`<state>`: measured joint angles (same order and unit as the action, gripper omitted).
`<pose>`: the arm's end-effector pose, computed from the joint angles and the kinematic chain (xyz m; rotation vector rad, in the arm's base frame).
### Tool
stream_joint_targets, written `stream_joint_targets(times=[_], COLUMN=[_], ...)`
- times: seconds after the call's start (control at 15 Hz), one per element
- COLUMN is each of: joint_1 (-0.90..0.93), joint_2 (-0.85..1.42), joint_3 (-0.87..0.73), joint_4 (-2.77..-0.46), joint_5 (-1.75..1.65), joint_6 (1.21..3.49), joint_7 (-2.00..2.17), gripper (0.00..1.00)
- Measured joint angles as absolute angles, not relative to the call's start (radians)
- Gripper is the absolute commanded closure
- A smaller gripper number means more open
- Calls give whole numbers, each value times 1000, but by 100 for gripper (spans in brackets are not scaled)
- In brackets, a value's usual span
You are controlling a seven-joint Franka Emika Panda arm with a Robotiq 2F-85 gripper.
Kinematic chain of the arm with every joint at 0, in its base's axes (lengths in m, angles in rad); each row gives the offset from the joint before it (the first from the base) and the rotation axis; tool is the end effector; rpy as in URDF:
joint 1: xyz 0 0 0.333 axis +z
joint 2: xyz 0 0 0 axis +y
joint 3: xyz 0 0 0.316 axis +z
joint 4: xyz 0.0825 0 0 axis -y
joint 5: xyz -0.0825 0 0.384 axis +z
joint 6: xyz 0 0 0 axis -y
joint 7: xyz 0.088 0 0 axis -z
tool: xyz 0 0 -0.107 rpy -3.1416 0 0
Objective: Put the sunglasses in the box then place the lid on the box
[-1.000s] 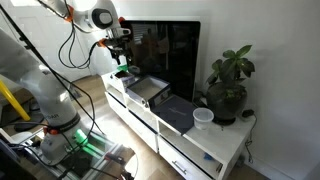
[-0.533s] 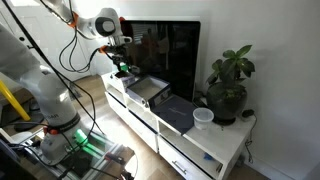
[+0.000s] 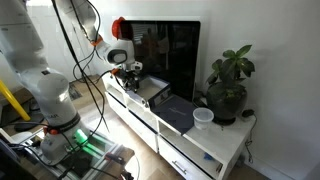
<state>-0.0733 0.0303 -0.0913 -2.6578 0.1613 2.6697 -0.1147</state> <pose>0.4136 -0.0738 0.2286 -3.0561 0.2978 0.0126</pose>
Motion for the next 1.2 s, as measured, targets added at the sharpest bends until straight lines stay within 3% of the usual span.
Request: stream_joint_targets(times=[0.47,1.2], joint_1=[-117,-163], joint_2=[222,383], joint_3=[-42,10], joint_4=[-2583,-2500], joint_5=[270,168], joint_6=[2781,2921], joint_7=[-361,-362], gripper=[0,0])
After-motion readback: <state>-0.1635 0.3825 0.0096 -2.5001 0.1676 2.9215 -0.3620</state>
